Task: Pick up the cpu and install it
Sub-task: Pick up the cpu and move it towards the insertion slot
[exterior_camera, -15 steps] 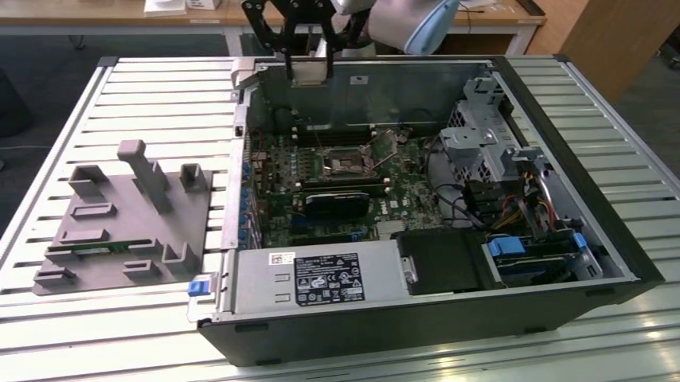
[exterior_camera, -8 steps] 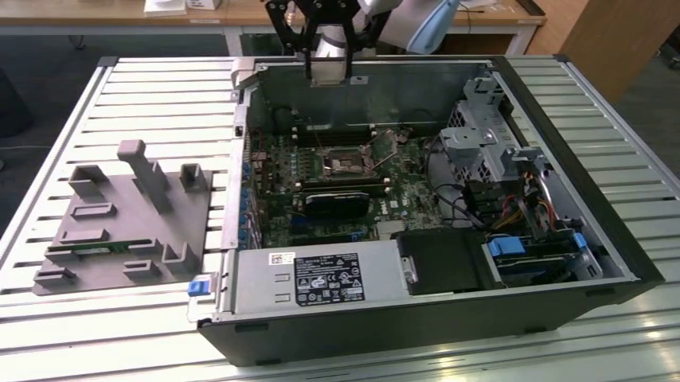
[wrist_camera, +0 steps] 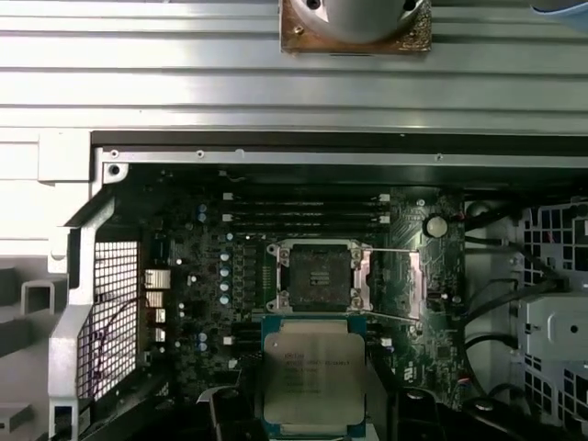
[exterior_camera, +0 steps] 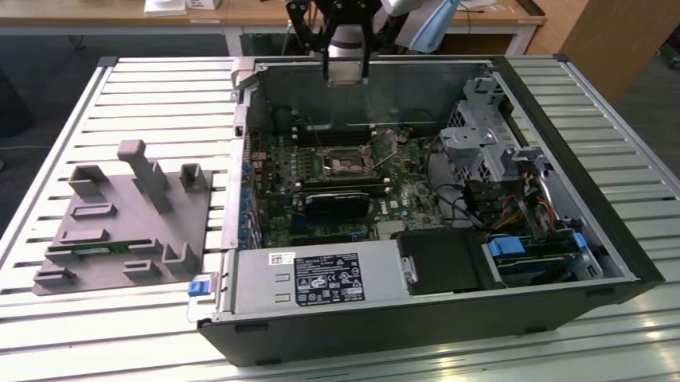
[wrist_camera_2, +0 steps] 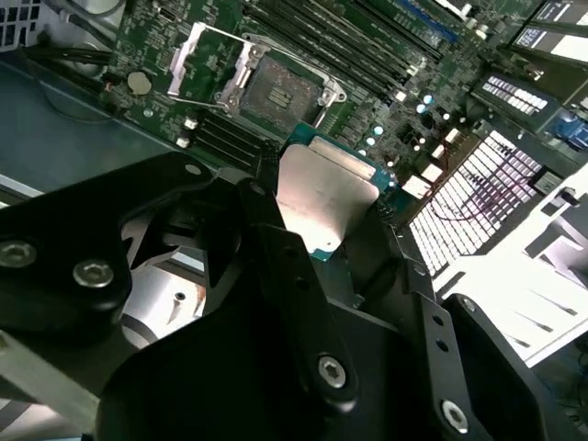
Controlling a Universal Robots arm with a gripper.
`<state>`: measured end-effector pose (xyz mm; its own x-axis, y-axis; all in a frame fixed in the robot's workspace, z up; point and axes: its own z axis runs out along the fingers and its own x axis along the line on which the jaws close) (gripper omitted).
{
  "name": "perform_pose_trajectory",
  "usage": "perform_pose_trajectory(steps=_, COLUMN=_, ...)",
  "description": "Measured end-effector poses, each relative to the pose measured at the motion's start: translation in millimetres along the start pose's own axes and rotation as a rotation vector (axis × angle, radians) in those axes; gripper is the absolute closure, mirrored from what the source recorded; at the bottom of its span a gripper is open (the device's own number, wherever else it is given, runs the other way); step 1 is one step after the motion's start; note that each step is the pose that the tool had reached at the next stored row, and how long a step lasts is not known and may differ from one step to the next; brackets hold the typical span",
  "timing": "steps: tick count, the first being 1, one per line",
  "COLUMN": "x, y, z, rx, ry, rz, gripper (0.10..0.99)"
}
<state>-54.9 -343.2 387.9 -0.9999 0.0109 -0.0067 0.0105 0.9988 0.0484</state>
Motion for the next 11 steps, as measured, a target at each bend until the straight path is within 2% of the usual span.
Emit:
perform_pose_trajectory(steps=3, x=-8.5, y=0.3, z=0.2, rx=0.0, ry=0.0001, rz=0.0, gripper=0.553)
perform_pose_trajectory(steps=11, x=-21.9, y=0.6, z=0.7, rx=0.0, ry=0.0001, rz=0.002, gripper=0.553)
